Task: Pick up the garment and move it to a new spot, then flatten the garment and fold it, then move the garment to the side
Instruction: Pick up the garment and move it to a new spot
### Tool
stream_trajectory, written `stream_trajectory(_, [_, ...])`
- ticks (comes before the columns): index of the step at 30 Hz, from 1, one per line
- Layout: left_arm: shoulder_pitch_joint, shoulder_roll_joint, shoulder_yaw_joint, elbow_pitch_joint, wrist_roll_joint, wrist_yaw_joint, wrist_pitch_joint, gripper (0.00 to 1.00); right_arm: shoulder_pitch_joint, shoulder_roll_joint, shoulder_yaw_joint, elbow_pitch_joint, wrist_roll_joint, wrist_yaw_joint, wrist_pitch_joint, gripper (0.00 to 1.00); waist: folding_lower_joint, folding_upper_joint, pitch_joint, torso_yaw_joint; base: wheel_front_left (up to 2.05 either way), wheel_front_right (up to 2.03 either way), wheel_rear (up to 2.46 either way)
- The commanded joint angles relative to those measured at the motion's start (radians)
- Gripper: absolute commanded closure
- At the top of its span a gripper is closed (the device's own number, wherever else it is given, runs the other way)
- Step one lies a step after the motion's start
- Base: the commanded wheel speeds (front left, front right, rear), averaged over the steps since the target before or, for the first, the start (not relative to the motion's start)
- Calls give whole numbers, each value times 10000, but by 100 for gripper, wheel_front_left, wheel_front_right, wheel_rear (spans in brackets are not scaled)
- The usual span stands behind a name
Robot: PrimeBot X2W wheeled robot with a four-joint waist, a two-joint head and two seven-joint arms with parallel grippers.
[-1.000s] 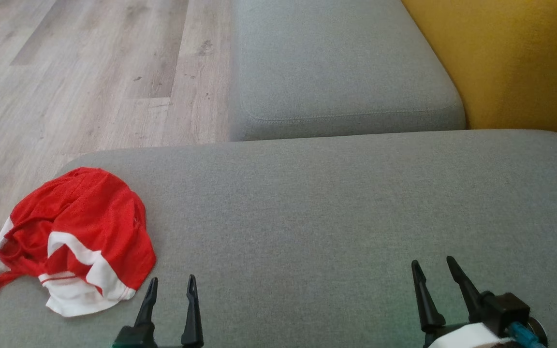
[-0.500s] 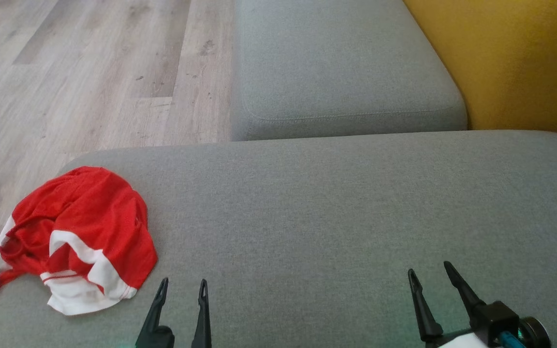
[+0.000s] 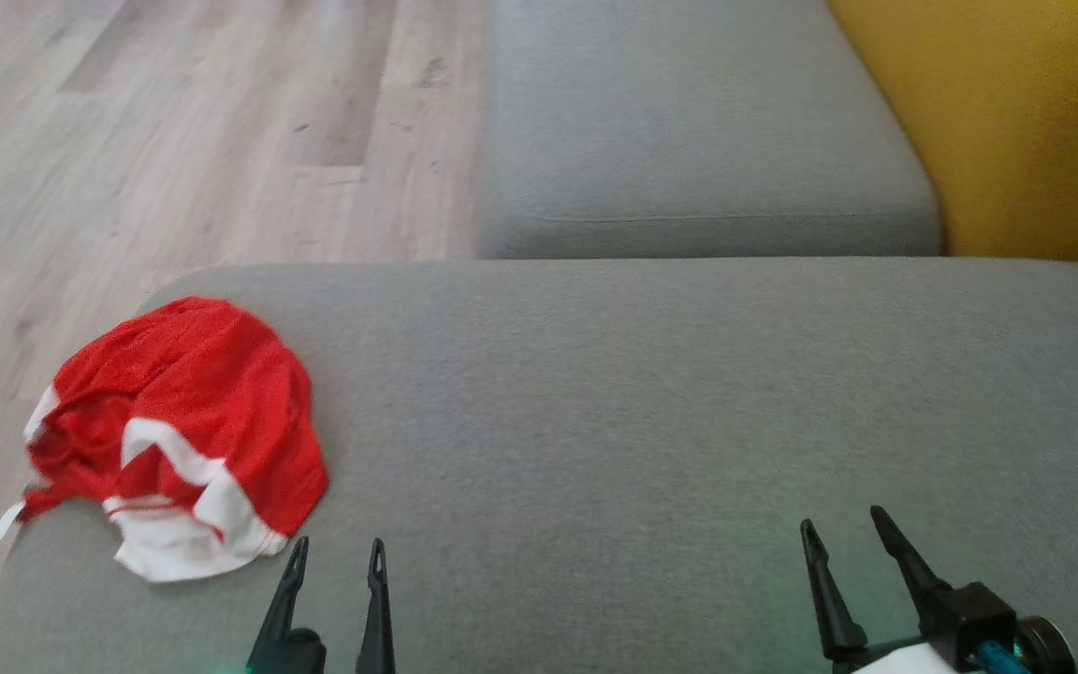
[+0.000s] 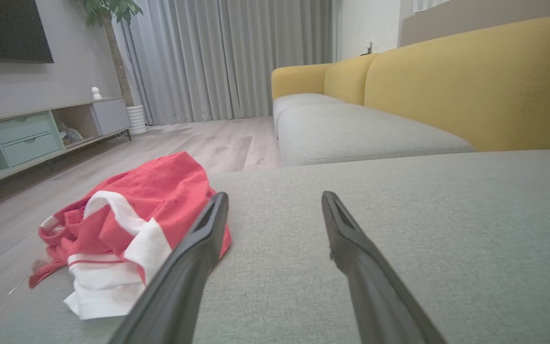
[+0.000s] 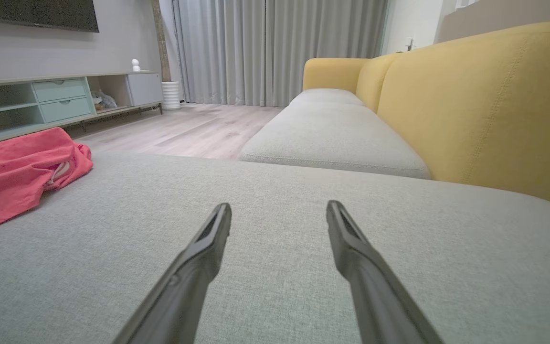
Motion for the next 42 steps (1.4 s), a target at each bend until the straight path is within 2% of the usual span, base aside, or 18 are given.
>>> stream_trajectory(1, [-603,46,398,-250,129,12,-97,0,-410,-101,154,-322,113,75,-136,0,0,0,116,421,0,0,0])
stream_trajectory(10, [-743,261,766,-338,332,-70,-97,0,-434,-101,318,-366,487,75,-136,0,0,0,528,2889,0,0,0])
stream_trajectory(11, [-743,261,766,-338,332,-70,-97,0,-434,-101,318,-366,487,75,-136,0,0,0,528,2889,0,0,0])
stream_trajectory(14, [-690,324,959,-441,327,-5,-97,0,-526,-100,403,-387,522,75,-136,0,0,0,694,3497,0,0,0])
stream_trajectory(17, [-657,325,1301,-702,277,209,-97,0,-833,-100,589,-333,419,75,-136,0,0,0,965,3771,0,0,0])
stream_trajectory(26, [-671,402,2097,-1598,340,605,-97,0,-1278,-100,663,-169,230,75,-136,0,0,0,1303,4079,0,0,0])
stream_trajectory(30, [-829,709,2423,-2074,434,601,-97,0,-1028,-100,466,-196,53,75,-136,0,0,0,1336,4152,0,0,0])
stream_trajectory(33, [-1323,1082,2557,-2315,509,420,-97,0,-778,-100,232,-323,-226,75,-136,0,0,0,1525,4188,0,0,0])
stream_trajectory(38, [-2789,1606,2795,-2495,468,150,-97,0,-880,-160,-70,-587,-944,75,-136,0,0,0,2421,3804,0,0,0])
stream_trajectory(42, [-4232,1714,2547,-1533,132,-601,-97,0,-1090,-595,-130,-738,-1182,75,-136,0,0,0,3125,3554,0,0,0])
